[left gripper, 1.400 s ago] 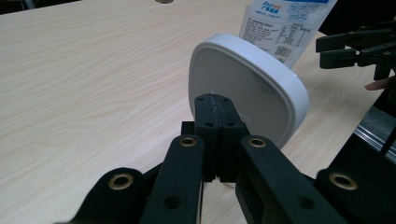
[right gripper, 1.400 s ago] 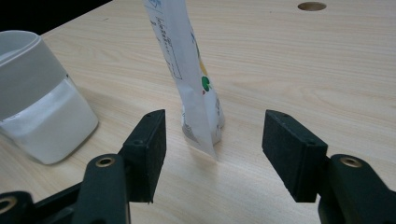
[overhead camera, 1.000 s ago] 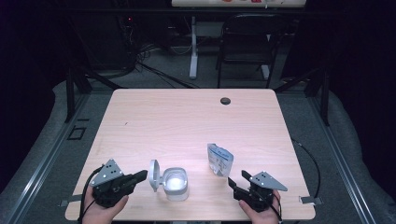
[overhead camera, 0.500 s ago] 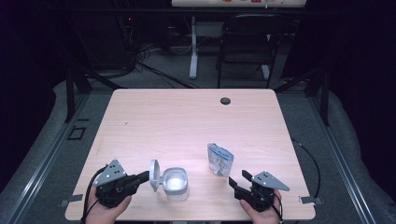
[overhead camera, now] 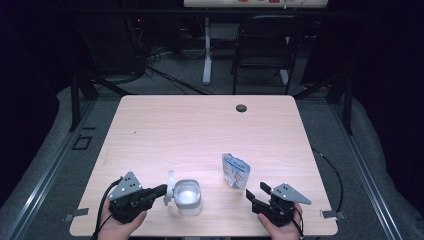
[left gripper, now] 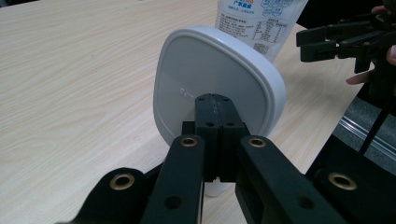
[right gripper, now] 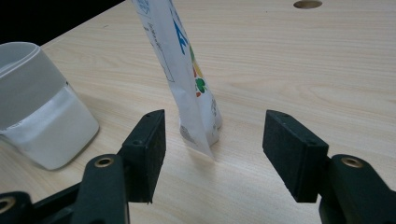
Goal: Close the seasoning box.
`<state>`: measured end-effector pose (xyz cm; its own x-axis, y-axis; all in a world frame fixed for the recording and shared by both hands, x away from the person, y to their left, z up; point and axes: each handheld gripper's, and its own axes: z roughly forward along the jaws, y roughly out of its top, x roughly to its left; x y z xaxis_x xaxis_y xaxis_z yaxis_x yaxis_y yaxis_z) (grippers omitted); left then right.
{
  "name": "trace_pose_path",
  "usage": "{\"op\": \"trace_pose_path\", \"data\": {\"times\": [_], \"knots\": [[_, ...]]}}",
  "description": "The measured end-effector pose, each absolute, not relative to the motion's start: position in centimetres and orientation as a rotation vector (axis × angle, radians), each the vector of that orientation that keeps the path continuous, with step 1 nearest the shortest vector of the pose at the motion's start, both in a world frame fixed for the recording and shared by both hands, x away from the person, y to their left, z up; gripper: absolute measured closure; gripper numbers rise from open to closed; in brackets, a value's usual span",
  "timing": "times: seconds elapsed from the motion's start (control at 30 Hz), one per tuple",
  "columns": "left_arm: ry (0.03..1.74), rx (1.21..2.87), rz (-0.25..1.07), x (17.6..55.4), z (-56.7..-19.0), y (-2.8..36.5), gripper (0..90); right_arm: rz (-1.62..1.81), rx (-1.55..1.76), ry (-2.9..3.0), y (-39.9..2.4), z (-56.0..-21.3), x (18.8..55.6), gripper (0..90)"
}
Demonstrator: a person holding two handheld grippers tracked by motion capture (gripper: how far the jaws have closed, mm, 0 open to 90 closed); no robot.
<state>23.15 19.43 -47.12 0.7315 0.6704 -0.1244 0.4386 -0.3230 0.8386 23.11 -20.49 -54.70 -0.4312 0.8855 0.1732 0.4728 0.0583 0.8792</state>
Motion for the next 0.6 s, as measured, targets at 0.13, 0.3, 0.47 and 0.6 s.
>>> {"op": "trace_pose_path", "data": {"times": [0.13,0.3,0.47,0.6], "knots": [[0.834,1.992,0.296,23.2,-47.3,18.9,90.0,1.337,1.356,1.927,-20.6,-54.7,23.0,39.6],[0.822,2.002,0.286,23.3,-47.6,18.2,90.0,1.342,1.361,1.919,-20.8,-54.6,22.9,39.6],[0.827,1.996,0.291,23.3,-47.4,18.3,90.0,1.35,1.377,1.91,-21.2,-54.8,22.9,39.6],[0.833,1.984,0.307,23.3,-47.0,18.6,89.1,1.354,1.388,1.903,-21.4,-54.9,22.8,39.6]]}}
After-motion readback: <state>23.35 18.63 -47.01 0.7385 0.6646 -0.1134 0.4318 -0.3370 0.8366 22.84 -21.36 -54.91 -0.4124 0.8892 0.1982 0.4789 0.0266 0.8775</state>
